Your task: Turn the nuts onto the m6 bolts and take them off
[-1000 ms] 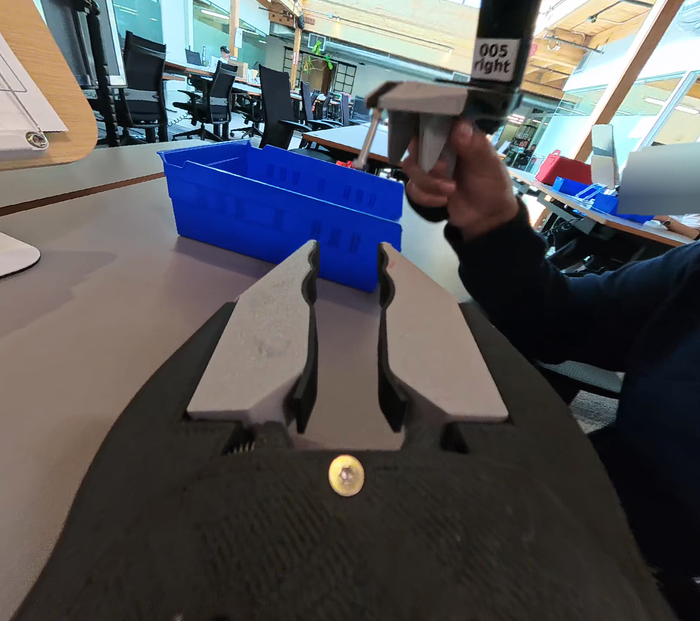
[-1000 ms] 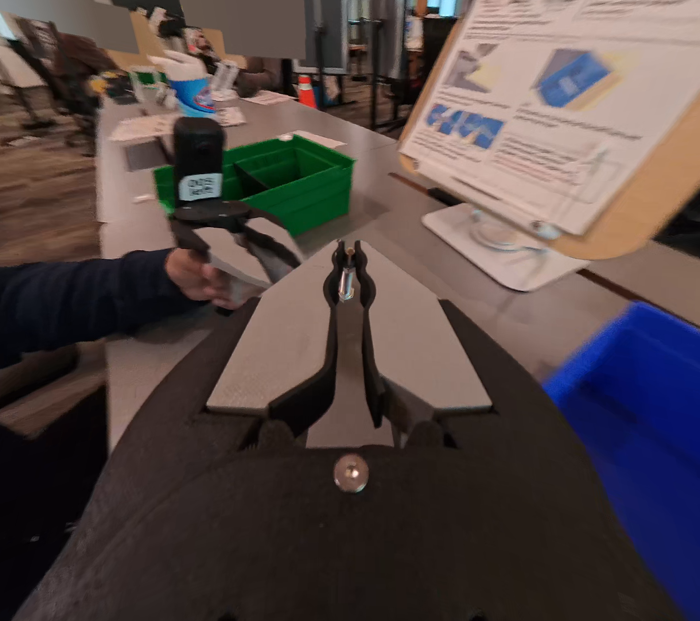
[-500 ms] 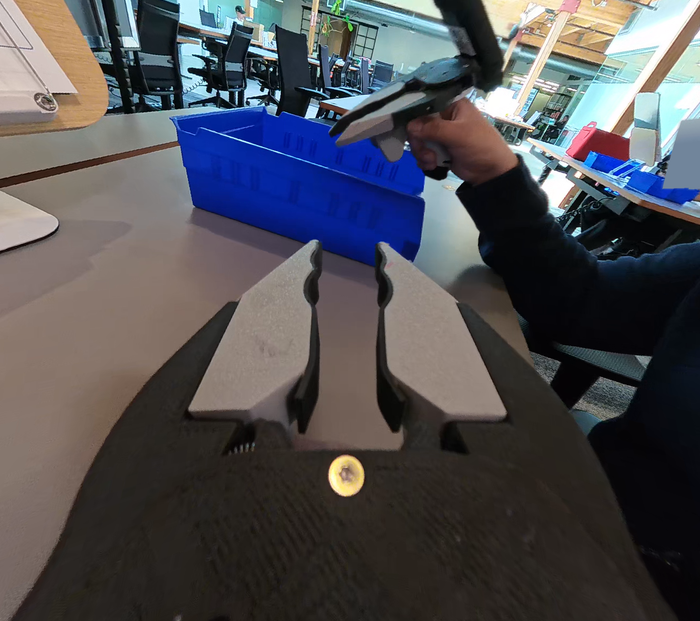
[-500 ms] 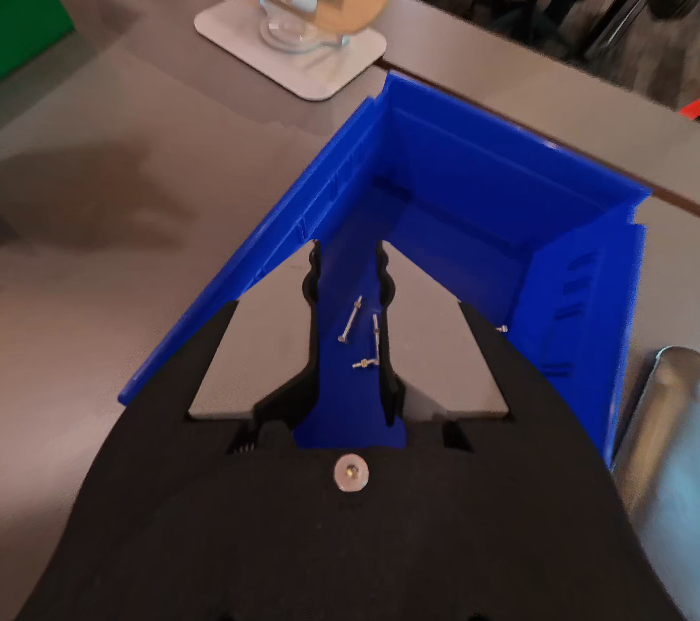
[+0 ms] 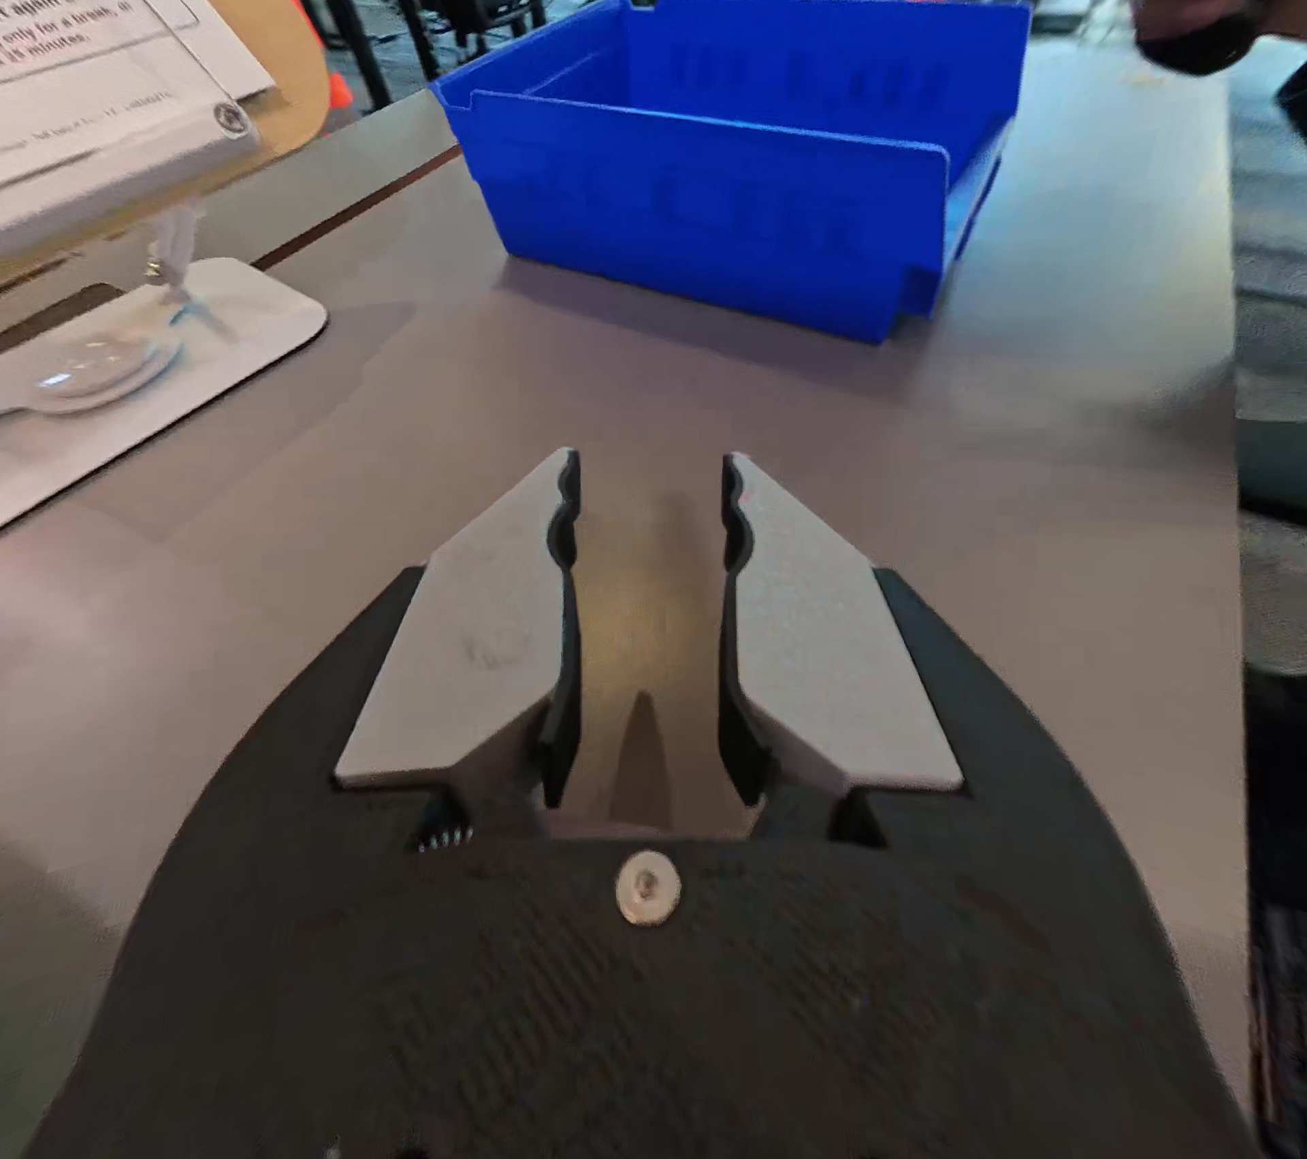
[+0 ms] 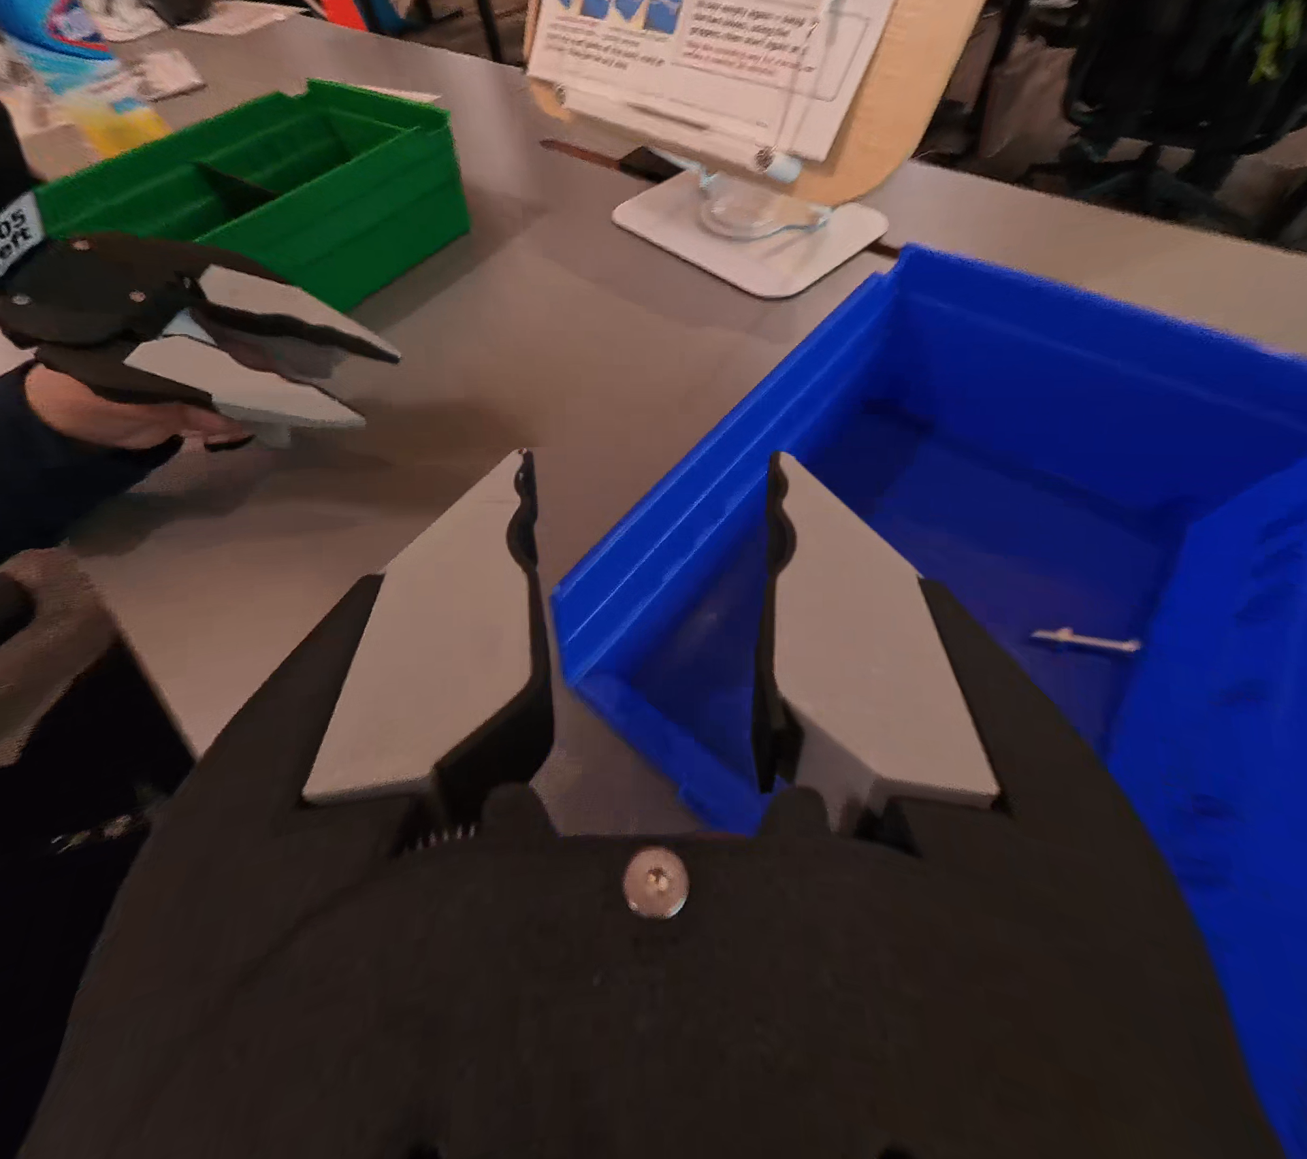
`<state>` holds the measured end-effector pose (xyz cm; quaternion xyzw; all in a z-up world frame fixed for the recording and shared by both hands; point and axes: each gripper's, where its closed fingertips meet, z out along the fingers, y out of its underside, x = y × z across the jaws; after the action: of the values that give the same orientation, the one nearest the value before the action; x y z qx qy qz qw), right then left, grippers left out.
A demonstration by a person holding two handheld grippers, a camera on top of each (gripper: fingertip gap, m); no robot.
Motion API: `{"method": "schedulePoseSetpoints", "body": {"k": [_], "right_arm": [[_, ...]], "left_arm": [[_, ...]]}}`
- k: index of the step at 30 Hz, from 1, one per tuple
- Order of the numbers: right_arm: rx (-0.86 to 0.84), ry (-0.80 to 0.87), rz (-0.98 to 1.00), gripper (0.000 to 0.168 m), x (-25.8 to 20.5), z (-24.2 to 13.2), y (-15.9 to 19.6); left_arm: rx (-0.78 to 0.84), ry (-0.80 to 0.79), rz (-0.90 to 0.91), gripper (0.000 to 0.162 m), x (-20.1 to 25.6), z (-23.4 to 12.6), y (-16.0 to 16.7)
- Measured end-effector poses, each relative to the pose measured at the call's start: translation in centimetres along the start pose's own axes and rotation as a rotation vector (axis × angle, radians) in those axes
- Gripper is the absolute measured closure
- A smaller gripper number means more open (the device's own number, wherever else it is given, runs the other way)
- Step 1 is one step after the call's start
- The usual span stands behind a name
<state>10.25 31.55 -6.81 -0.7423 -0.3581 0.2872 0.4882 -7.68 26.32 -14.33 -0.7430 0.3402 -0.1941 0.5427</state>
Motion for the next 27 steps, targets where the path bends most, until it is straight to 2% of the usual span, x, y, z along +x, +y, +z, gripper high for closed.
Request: {"method": "schedulePoseSetpoints", "body": {"k": [2, 5, 7, 10, 12, 13, 14, 15, 17, 18, 19, 20, 22, 23, 27], "right_arm": [[-0.030, -0.033, 0.047, 0.103, -1.3, -0.5, 2.5], [-0.094, -0.021, 0.098, 0.090, -2.4, -0.3, 6.2], [-0.116, -0.002, 0.112, 0.083, -3.0, 0.2, 7.4], [-0.108, 0.058, 0.114, 0.086, -3.3, 1.6, 8.2], [-0.119, 0.115, 0.081, 0.088, -3.0, 3.1, 8.5], [-0.137, 0.170, 0.060, 0.089, -2.3, 3.8, 8.8], [-0.162, 0.226, 0.036, 0.092, -1.5, 4.4, 9.1], [-0.153, 0.289, -0.008, 0.105, -0.7, 4.7, 8.8], [-0.182, 0.334, -0.032, 0.102, -0.3, 5.2, 8.9], [-0.197, 0.323, -0.032, 0.101, -0.6, 5.4, 8.9], [-0.202, 0.315, -0.035, 0.100, -0.9, 5.5, 8.9], [-0.202, 0.313, -0.043, 0.101, -1.0, 5.5, 8.9], [-0.206, 0.324, -0.059, 0.101, -0.8, 5.3, 8.9], [-0.210, 0.330, -0.066, 0.102, -0.5, 5.3, 9.0], [-0.225, 0.349, -0.071, 0.101, 0.3, 5.6, 9.1]], "left_arm": [[-0.030, -0.067, 0.013, 0.125, 0.8, -2.2, 0.5], [-0.046, -0.178, -0.110, 0.121, 0.4, -6.8, 1.5], [-0.037, -0.341, -0.131, 0.120, -1.8, -10.5, 2.5], [-0.049, -0.564, -0.148, 0.117, -5.3, -15.2, 4.6], [-0.071, -0.603, -0.144, 0.153, -6.7, -16.0, 5.9], [-0.079, -0.592, -0.149, 0.162, -7.1, -15.7, 6.2], [-0.081, -0.569, -0.157, 0.162, -7.3, -15.2, 6.3], [-0.097, -0.581, -0.156, 0.162, -7.9, -14.9, 6.4], [-0.168, -0.683, -0.126, 0.162, -9.5, -15.1, 7.0], [-0.188, -0.717, -0.136, 0.149, -9.7, -15.4, 7.1], [-0.169, -0.709, -0.154, 0.123, -9.3, -15.5, 6.8], [-0.119, -0.713, -0.169, 0.109, -8.8, -15.9, 6.2], [-0.079, -0.742, -0.150, 0.112, -8.4, -17.2, 5.8], [-0.073, -0.761, -0.143, 0.117, -8.5, -17.8, 5.9], [-0.017, -0.768, -0.161, 0.162, -10.2, -18.8, 6.3]]}}
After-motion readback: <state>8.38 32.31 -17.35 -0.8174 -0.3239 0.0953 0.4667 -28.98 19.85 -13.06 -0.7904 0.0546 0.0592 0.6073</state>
